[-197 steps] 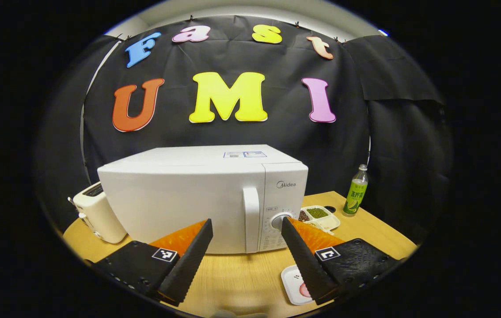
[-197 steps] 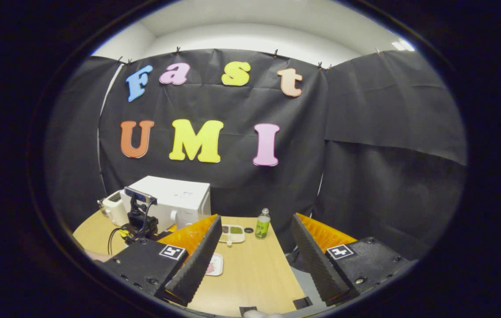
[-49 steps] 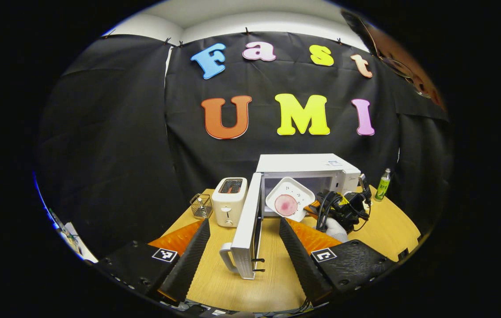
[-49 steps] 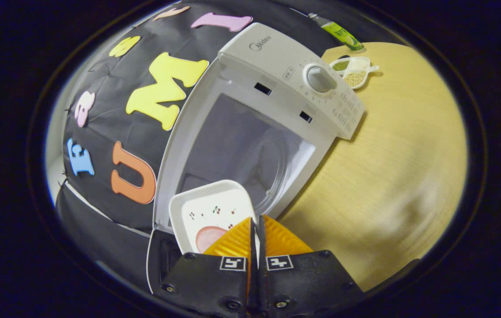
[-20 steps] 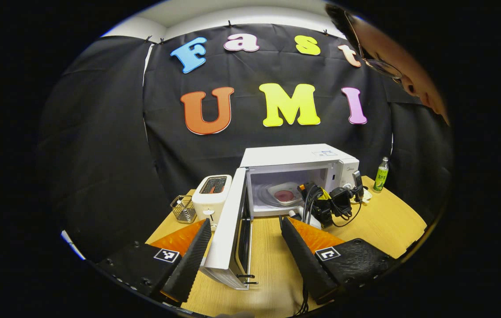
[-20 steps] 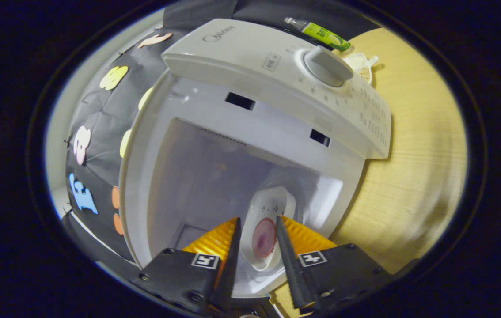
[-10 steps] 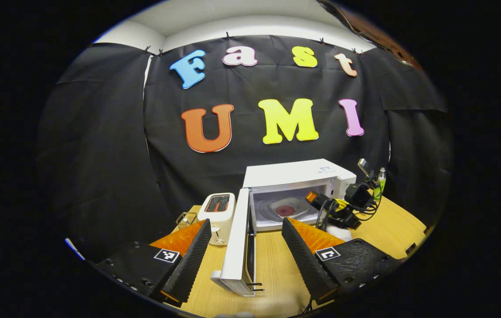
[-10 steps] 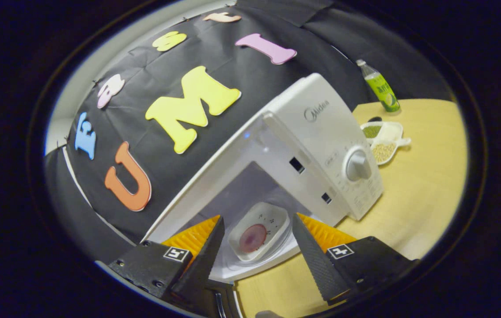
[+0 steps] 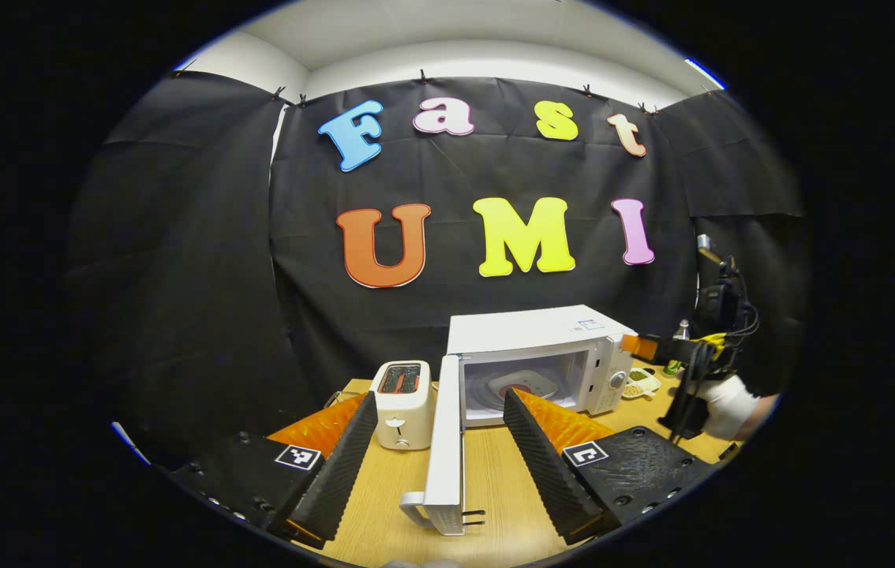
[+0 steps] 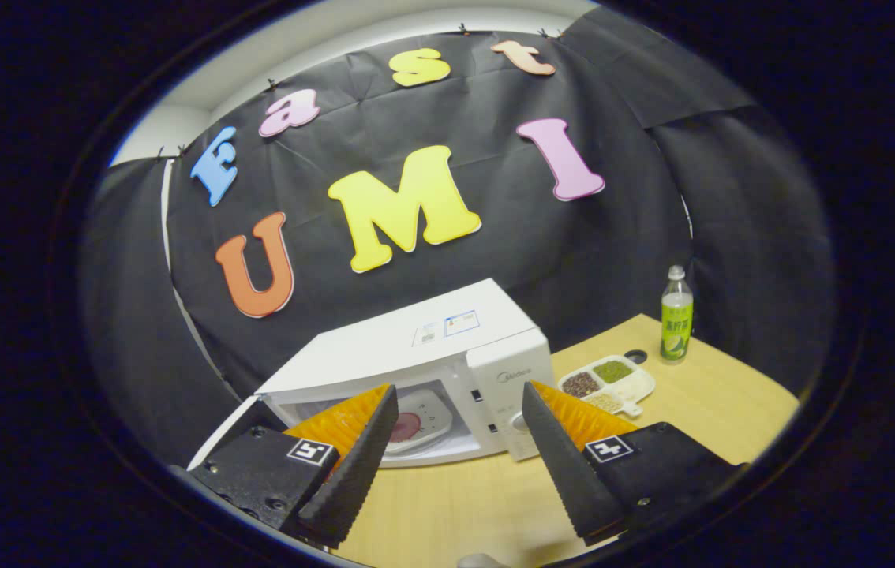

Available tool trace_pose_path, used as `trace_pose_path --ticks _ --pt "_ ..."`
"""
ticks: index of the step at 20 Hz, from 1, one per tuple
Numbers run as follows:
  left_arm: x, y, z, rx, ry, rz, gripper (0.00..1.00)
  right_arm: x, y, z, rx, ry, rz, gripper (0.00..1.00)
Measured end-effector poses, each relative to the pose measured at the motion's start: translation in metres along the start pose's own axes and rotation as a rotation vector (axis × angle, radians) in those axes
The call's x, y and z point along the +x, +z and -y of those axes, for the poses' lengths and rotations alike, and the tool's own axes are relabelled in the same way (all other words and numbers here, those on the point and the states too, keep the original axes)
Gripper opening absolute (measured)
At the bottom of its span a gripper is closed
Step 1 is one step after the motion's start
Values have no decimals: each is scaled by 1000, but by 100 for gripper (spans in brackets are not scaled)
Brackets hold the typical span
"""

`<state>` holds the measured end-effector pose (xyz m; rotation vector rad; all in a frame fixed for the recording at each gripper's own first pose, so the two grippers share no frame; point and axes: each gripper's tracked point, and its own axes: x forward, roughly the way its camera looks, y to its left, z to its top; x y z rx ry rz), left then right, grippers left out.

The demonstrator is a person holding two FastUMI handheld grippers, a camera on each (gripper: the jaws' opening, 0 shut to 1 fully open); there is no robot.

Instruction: Open the microwave oven with the left hand, put the food in, and close the microwave oven.

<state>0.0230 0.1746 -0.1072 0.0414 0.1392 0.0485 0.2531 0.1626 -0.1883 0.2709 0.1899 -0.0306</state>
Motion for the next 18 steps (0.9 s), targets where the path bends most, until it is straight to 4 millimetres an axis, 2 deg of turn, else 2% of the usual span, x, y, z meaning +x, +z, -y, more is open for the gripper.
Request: trace_pose_path --ticks 2,3,6,7,8,10,12,13,14,15,16,17,18 --pt "0 0 -7 -2 11 1 95 -20 7 17 -52 -11 -30 100" --pt "1 0 -10 -3 18 1 96 -31 11 23 -73 -11 -36 91" --pt "-1 4 -13 -14 22 14 95 -60 23 45 -122 -25 -47 91" --pt "-1 6 -15 -16 23 19 89 -70 28 53 -140 -40 -44 91" --pt "-2 8 -16 -18 23 26 95 -79 32 62 -150 -51 -39 91" --pt "-2 8 -18 -16 26 38 95 -97 36 72 -157 -62 -49 91" --pt "-4 11 -19 -29 23 47 88 -110 44 81 -161 -69 -50 91" --pt "-5 12 -21 -35 25 55 96 -117 47 84 -162 -74 -49 91" --pt "-7 13 -22 -38 21 59 81 -122 50 87 -157 -80 -46 100" --pt "-9 11 -22 -38 15 60 78 -126 54 88 -155 -83 -42 100" --pt "-12 11 -23 -36 17 64 64 -131 56 90 -153 -87 -45 91" --pt "-11 10 -27 -38 19 62 59 -135 56 89 -150 -82 -47 100" --pt "-11 5 -27 -43 13 55 43 -138 58 89 -147 -82 -45 92"
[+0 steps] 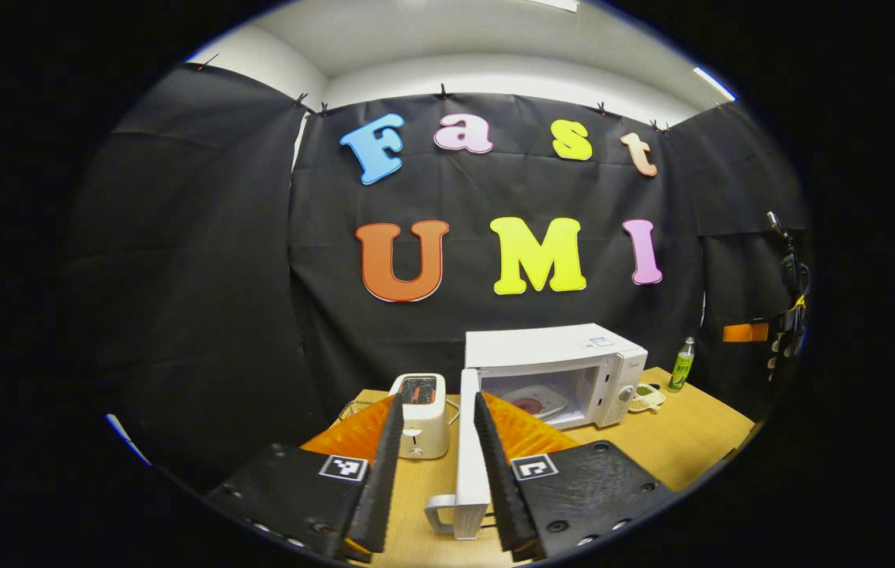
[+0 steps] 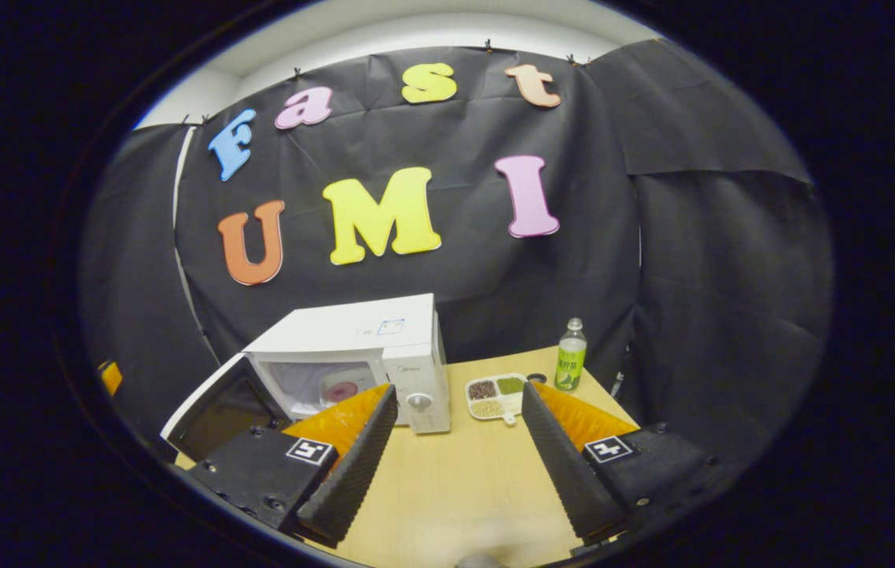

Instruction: Open the microwave oven with the left hand, put the food in, and close the microwave oven.

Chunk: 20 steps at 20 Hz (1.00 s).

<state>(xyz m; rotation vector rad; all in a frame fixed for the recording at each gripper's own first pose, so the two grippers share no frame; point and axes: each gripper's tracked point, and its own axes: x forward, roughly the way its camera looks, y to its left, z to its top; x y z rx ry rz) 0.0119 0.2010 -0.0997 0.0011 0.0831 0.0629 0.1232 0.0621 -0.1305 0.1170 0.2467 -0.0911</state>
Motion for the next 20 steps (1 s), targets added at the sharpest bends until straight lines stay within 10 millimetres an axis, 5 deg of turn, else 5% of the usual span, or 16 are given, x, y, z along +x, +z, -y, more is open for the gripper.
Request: trace_pose_path --ticks 2,3,5,6,8,9,10,13,14,15,16,18,20 --pt "-1 -1 -5 3 9 8 47 -7 2 0 4 2 0 91" --pt "-5 -3 -14 8 20 12 15 -10 2 -2 4 5 -3 100" --pt "-4 -9 -29 9 44 16 2 -15 1 -2 1 6 -12 92" --pt "-2 -16 -29 3 33 14 0 -19 1 -2 0 3 -13 100" --pt "-1 -28 -38 -3 28 14 0 -25 2 -1 -4 -4 -10 91" --pt "4 -39 -43 -13 23 3 10 -29 2 -1 -10 -9 -11 91" --pt "7 -58 -49 -28 34 -34 0 -32 0 -2 -17 -8 -15 91" --pt "16 -97 -60 -12 53 -84 0 -41 -1 -1 -25 -17 -20 91" --pt "19 -112 -59 -2 46 -114 0 -44 -2 -2 -23 -20 -23 100" --pt "21 -124 -56 6 38 -126 0 -45 -3 -4 -19 -16 -26 92" --pt "22 -132 -56 12 30 -145 0 -46 -7 -7 -26 -13 -45 100" --pt "26 -147 -55 11 25 -173 0 -47 -13 -8 -23 -11 -62 100" --pt "31 -157 -51 11 21 -191 0 -47 -16 -12 -13 -8 -78 91"
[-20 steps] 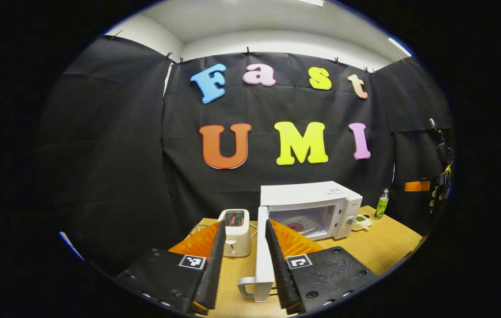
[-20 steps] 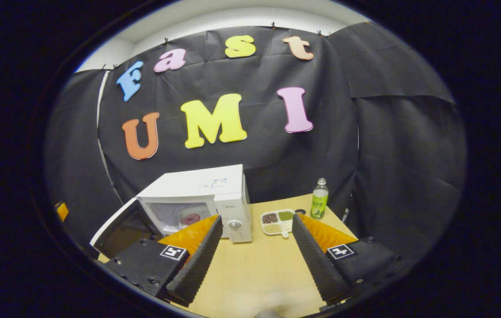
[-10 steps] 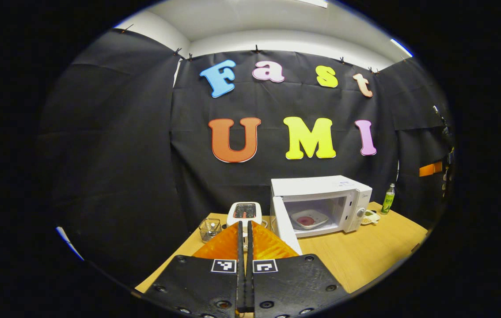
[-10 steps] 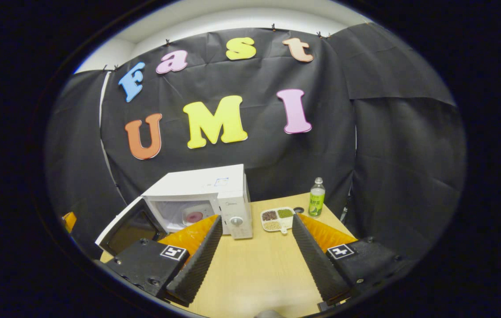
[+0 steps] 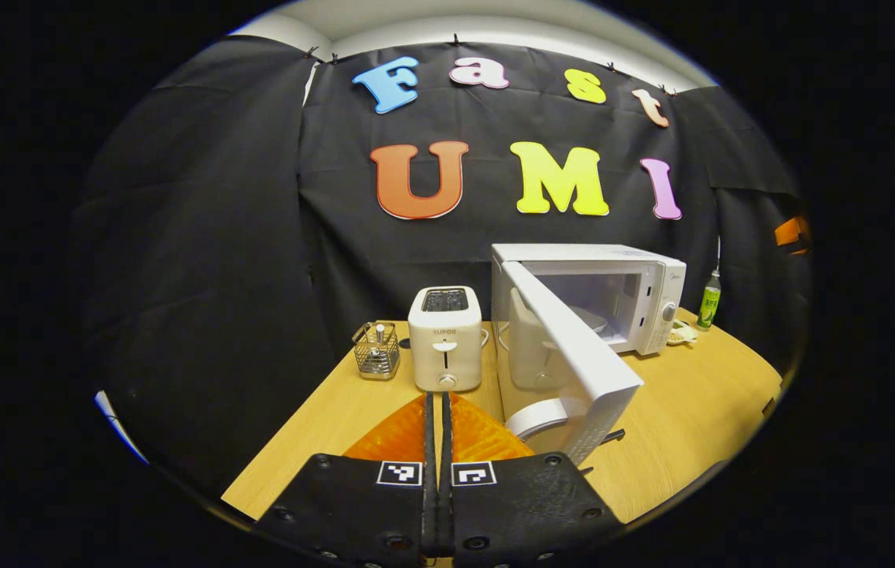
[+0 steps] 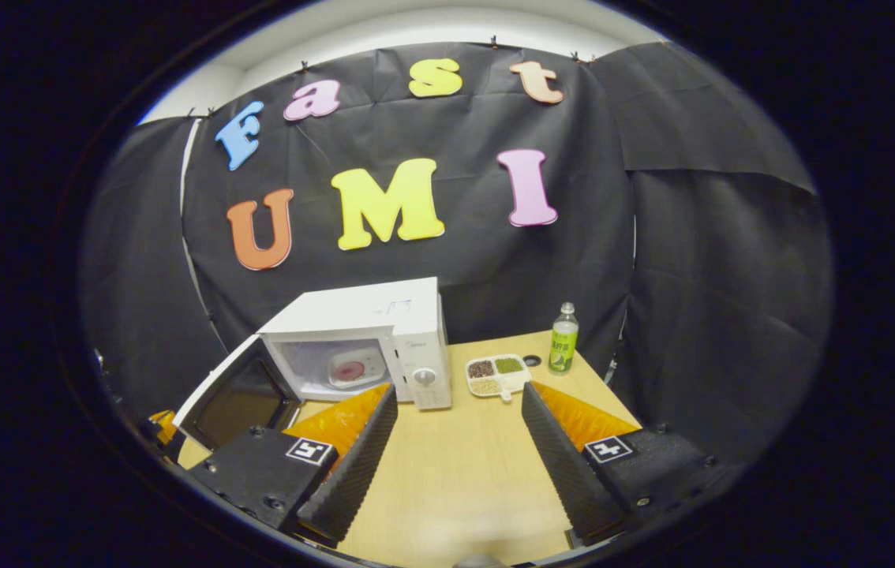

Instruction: Open the microwave oven with the left hand, put the food in, and close the microwave oven.

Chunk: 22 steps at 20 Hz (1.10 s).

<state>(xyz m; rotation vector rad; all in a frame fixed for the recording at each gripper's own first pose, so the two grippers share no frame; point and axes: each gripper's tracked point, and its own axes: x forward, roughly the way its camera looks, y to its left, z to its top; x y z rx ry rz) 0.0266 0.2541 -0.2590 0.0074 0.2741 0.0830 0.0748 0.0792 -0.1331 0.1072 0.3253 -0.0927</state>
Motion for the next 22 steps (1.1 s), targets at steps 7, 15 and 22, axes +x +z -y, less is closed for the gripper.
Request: trace_pose_path --ticks 7,15,22 --pt "17 -8 19 49 -20 -19 0 0 1 -8 -25 28 -30 92" --pt "10 -4 107 107 -177 -17 0 -8 9 -2 1 65 -20 100" --pt "21 11 194 118 -304 -3 0 -4 21 33 36 50 -21 100"
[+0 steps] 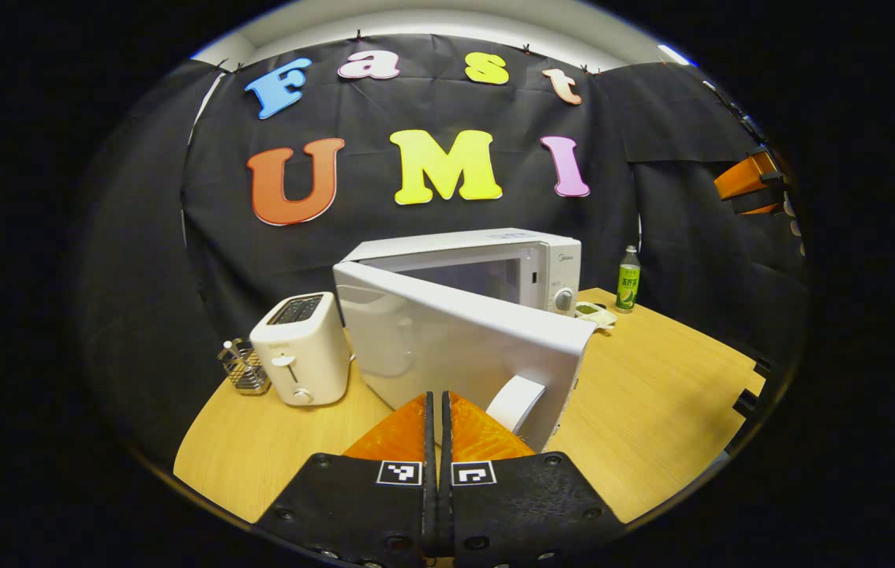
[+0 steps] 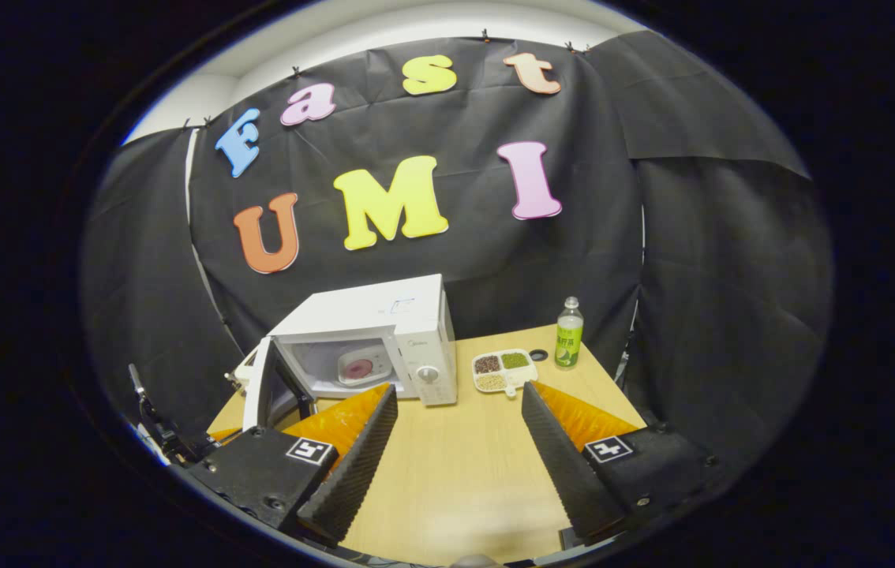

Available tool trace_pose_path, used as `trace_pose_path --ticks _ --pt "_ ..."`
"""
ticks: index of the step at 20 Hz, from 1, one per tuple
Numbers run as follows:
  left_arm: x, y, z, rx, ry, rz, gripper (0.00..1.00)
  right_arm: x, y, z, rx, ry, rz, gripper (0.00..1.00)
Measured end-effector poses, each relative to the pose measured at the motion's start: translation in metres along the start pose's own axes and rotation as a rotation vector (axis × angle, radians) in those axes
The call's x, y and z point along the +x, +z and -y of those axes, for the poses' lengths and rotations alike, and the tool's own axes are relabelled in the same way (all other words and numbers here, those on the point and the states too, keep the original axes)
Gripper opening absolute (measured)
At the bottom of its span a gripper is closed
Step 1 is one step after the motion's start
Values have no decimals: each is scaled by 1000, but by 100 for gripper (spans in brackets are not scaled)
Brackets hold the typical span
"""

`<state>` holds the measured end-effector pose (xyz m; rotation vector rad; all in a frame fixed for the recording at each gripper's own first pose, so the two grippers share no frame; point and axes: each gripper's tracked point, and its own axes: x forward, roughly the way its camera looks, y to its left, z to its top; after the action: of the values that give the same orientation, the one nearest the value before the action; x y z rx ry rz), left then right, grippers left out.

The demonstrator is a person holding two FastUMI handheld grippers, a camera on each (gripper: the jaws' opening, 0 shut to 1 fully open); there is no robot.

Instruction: Open the microwave oven with the left hand, put the food in, and close the microwave oven.

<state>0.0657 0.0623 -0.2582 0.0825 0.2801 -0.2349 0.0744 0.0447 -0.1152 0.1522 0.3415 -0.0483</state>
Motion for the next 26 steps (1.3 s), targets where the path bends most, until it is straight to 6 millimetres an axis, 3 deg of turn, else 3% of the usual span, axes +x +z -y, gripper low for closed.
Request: trace_pose_path --ticks 3,4,11,12,13,14,15,18,19,20,23,24,25,26 --pt "21 7 24 32 -38 -3 0 3 7 14 9 -2 8 100" --pt "29 9 33 31 -53 -3 0 5 8 19 4 -5 10 92" --pt "83 30 76 47 -90 2 0 26 36 51 -17 -2 27 92" --pt "92 33 82 47 -91 4 0 29 40 55 -26 -3 32 100" --pt "101 36 86 49 -91 6 0 32 45 59 -34 -1 39 92" --pt "109 39 89 52 -92 8 0 35 49 63 -37 -3 43 100" --pt "117 43 92 55 -92 10 0 37 53 66 -37 0 46 91" --pt "142 50 101 51 -90 10 0 43 57 80 -44 1 41 92" --pt "150 52 103 50 -88 9 0 46 59 85 -44 -1 40 100" --pt "159 54 104 48 -84 10 0 49 60 89 -42 -2 35 92" --pt "180 55 106 38 -68 4 0 52 54 102 -45 -5 25 92" --pt "188 54 107 29 -63 -1 0 54 53 106 -47 -6 20 100" --pt "195 54 108 23 -57 -6 0 57 52 109 -46 -4 13 92" --pt "201 54 108 20 -51 -11 0 60 50 112 -45 -2 4 92"
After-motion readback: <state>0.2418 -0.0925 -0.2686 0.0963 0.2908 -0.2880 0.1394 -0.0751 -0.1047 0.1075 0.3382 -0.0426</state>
